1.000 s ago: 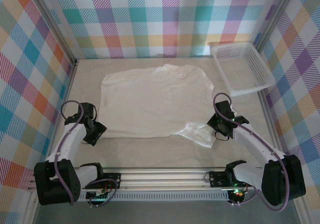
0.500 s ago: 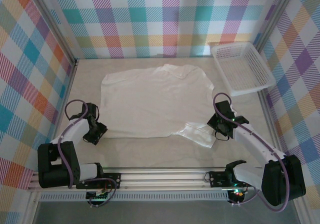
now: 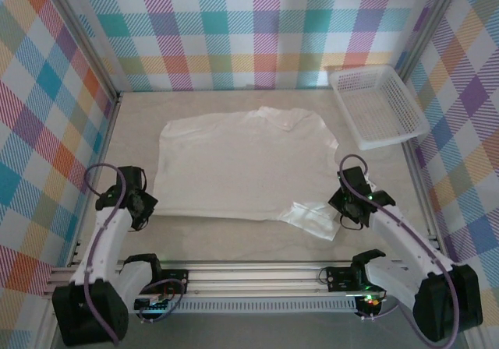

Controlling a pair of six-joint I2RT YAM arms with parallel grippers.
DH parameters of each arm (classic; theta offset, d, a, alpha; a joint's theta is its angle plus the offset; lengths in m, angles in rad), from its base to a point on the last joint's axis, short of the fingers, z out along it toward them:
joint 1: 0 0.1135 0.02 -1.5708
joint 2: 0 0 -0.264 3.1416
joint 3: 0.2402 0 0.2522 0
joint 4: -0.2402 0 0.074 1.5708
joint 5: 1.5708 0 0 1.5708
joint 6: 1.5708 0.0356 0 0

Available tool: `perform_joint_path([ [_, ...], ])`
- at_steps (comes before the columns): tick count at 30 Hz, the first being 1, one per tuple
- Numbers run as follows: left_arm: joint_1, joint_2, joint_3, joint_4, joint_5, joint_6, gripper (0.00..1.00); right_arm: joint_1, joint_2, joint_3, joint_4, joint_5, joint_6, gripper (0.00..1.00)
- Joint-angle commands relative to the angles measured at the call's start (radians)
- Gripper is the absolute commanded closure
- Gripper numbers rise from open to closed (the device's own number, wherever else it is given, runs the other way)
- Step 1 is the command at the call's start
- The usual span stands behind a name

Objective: Fold the inside-out t-shirt

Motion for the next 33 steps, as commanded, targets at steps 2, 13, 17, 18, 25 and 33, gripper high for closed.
perform_joint_path([
  [2, 0.013, -0.002, 0.057, -0.044, 0.028, 0.033, 1.0, -0.012, -0.022, 0.033, -0.064, 0.027, -0.047, 1.0],
  [13, 0.011, 0.303, 0.305, 0.121, 0.049, 0.075, 1.0, -0.115, 0.228, 0.278, 0.084, -0.002, -0.198, 1.0],
  [17, 0.008, 0.422, 0.349, 0.183, 0.099, 0.105, 1.0, -0.139, 0.316, 0.318, 0.13, -0.028, -0.227, 1.0],
  [18, 0.005, 0.45, 0.361, 0.194, 0.113, 0.116, 1.0, -0.144, 0.331, 0.323, 0.141, -0.033, -0.232, 1.0],
  [25, -0.032, 0.615, 0.401, 0.244, 0.113, 0.134, 1.0, -0.189, 0.42, 0.347, 0.192, -0.047, -0.245, 1.0],
  [33, -0.043, 0.733, 0.385, 0.241, 0.043, 0.109, 1.0, -0.206, 0.571, 0.396, 0.241, -0.143, -0.308, 0.98],
])
